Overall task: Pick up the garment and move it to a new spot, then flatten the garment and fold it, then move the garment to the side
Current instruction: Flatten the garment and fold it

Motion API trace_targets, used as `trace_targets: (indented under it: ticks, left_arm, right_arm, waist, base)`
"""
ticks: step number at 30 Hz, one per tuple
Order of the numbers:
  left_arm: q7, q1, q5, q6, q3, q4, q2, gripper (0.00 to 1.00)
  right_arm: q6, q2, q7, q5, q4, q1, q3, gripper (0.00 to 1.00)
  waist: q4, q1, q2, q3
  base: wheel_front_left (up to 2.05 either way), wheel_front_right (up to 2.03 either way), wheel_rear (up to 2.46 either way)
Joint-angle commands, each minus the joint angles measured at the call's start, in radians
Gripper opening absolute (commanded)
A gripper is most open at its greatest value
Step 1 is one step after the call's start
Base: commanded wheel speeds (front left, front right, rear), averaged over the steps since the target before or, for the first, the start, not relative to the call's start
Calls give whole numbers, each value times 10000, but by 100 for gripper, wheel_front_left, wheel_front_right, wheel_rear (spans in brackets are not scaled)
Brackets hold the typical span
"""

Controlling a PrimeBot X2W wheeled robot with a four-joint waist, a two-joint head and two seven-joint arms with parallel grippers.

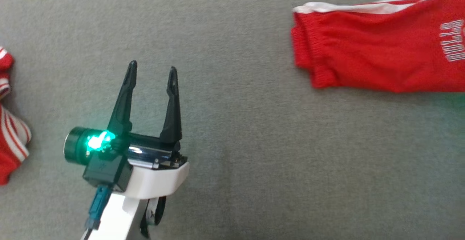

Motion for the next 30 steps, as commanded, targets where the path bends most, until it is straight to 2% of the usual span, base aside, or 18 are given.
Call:
trace_targets:
  ticks: [1,4,9,18,20,24,25,26,27,28,30]
  left_arm:
    - [-39,24,153,-100,447,-273,-5,100]
    - [-39,142,232,-282,568,-190,-106,100]
    - [-39,292,367,-540,698,12,-244,100]
    - [-39,361,491,-912,1043,173,-462,100]
    - [-39,355,515,-985,1110,185,-504,100]
    - [-39,308,534,-1164,1179,273,-712,100]
    - [-39,287,540,-1201,1178,296,-759,100]
    - [-39,268,539,-1236,1174,326,-809,100]
    - [-39,251,539,-1276,1162,361,-856,100]
    - [-39,241,541,-1313,1152,397,-897,100]
    - [-39,249,540,-1366,1158,452,-967,100]
  right_arm:
    - [-7,-516,-220,-29,-68,218,-101,0]
    - [-7,-574,-384,28,-282,106,-192,0]
    - [-7,-281,-544,238,-1183,-5,-349,0]
    - [-7,99,-397,288,-4149,418,-693,0]
    - [-7,334,-170,180,-4669,531,-696,0]
    - [-7,1383,566,-460,-5252,845,-572,0]
    - [-7,1710,668,-539,-5253,936,-564,8]
    - [-7,2063,767,-490,-5248,1066,-568,28]
    - [-7,2375,835,-430,-5229,1197,-597,67]
    - [-7,2616,868,-408,-5217,1304,-640,100]
    - [-7,2917,781,-379,-5246,1475,-835,100]
  waist:
    - [-224,1,-1,-204]
    - [-374,1,-1,-297]
    - [-581,1,-1,-478]
    - [-527,1,-1,-669]
    - [-478,1,-1,-666]
    - [-299,1,-1,-592]
    - [-254,1,-1,-581]
    - [-199,1,-1,-588]
    - [-136,1,-1,-605]
    - [-79,1,-1,-626]
    - [5,1,-1,-712]
  base:
    - [0,0,0]
    - [0,0,0]
    - [0,0,0]
    - [0,0,0]
    - [0,0,0]
    - [0,0,0]
    - [0,0,0]
    - [0,0,0]
    - [0,0,0]
    - [0,0,0]
    - [0,0,0]
